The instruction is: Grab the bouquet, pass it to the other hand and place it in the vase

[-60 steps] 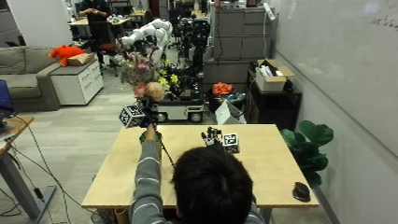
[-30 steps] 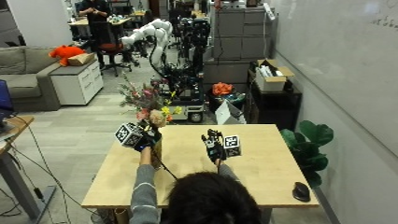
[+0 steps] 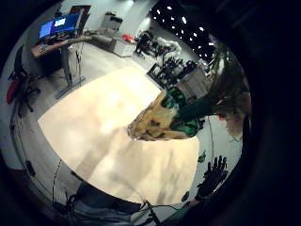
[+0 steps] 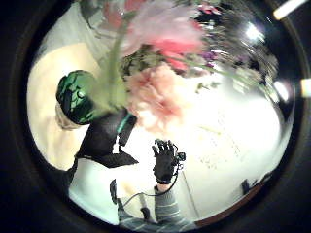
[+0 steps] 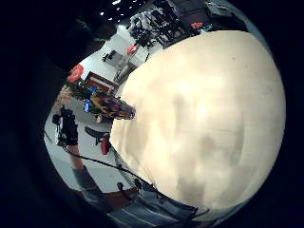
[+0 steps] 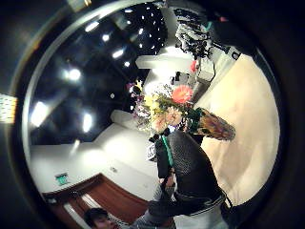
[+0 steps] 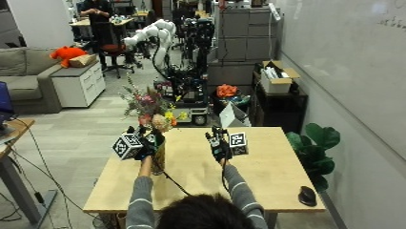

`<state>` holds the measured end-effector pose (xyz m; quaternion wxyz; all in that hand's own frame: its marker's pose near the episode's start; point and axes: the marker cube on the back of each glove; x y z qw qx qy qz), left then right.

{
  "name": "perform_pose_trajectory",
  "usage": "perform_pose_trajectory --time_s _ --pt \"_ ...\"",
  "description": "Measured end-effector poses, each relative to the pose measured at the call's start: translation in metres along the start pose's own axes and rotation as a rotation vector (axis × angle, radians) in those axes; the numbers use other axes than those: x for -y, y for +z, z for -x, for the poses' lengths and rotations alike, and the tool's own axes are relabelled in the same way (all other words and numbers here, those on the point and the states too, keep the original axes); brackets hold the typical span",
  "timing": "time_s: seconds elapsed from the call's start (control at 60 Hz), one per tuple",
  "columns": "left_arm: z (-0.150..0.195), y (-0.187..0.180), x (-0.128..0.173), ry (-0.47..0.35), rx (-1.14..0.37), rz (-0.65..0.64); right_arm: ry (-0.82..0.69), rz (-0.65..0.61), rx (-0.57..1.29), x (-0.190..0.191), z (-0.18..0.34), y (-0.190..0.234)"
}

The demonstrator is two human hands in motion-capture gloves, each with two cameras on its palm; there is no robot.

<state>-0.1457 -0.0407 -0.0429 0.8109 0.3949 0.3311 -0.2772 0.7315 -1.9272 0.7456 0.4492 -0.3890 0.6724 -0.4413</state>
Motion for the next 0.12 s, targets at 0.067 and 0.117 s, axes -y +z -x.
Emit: perform_pose_trajectory --time_s 0.067,0.117 --pt "0.002 -0.005 -0.006 -0.014 -0.019 0.029 -0.008 0.004 0.024 -0.011 0.01 -0.001" --pt "0.005 -0.007 -0.01 -0.039 -0.038 0.061 -0.031 -0.038 -0.05 -0.005 -0.001 0.0"
